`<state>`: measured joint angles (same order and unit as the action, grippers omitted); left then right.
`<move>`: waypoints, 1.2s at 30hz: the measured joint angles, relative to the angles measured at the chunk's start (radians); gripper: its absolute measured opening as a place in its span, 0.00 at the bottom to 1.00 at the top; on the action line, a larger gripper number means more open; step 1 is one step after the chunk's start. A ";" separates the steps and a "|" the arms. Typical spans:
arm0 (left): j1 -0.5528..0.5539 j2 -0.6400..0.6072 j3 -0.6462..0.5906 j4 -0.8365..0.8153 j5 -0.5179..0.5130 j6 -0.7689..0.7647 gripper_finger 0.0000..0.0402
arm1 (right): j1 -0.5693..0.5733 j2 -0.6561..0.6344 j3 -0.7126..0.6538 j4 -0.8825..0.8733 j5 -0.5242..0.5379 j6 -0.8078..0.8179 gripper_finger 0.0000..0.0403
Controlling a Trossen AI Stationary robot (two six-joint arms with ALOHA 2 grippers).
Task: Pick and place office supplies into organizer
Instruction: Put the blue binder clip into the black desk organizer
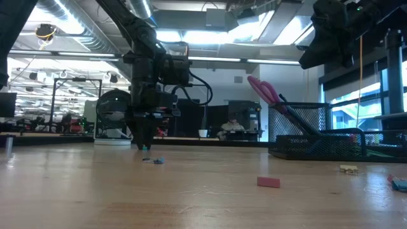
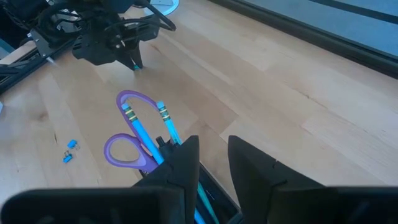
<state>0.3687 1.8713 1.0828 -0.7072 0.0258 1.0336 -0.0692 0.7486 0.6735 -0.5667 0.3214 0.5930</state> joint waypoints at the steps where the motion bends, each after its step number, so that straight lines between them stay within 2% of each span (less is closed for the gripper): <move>1: 0.000 0.000 0.000 0.000 0.003 -0.002 0.16 | 0.000 0.000 0.000 0.000 0.000 0.000 0.22; 7: -0.003 -0.012 0.043 -0.054 0.065 -0.111 0.15 | 0.000 0.000 0.000 0.000 0.000 0.000 0.22; 10: -0.023 -0.029 0.082 -0.129 0.180 -0.201 0.15 | 0.000 0.000 0.000 0.000 0.000 0.000 0.22; 14: -0.048 -0.056 0.142 -0.135 0.380 -0.309 0.15 | 0.000 0.000 0.000 0.000 0.000 0.000 0.22; 19: -0.134 -0.060 0.205 -0.014 0.544 -0.468 0.15 | 0.000 0.000 0.000 0.000 0.000 -0.002 0.22; 26: -0.276 -0.060 0.217 0.367 0.499 -0.659 0.15 | 0.000 0.000 0.000 0.000 -0.001 -0.039 0.22; 31: -0.365 -0.060 0.217 0.537 0.222 -0.710 0.15 | 0.000 0.000 0.000 0.000 -0.001 -0.061 0.22; 36: -0.440 -0.053 0.216 0.632 0.062 -0.707 0.15 | 0.000 0.000 0.000 0.000 -0.001 -0.082 0.22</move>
<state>-0.0710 1.8182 1.2987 -0.0754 0.0882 0.3265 -0.0689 0.7483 0.6735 -0.5664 0.3203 0.5111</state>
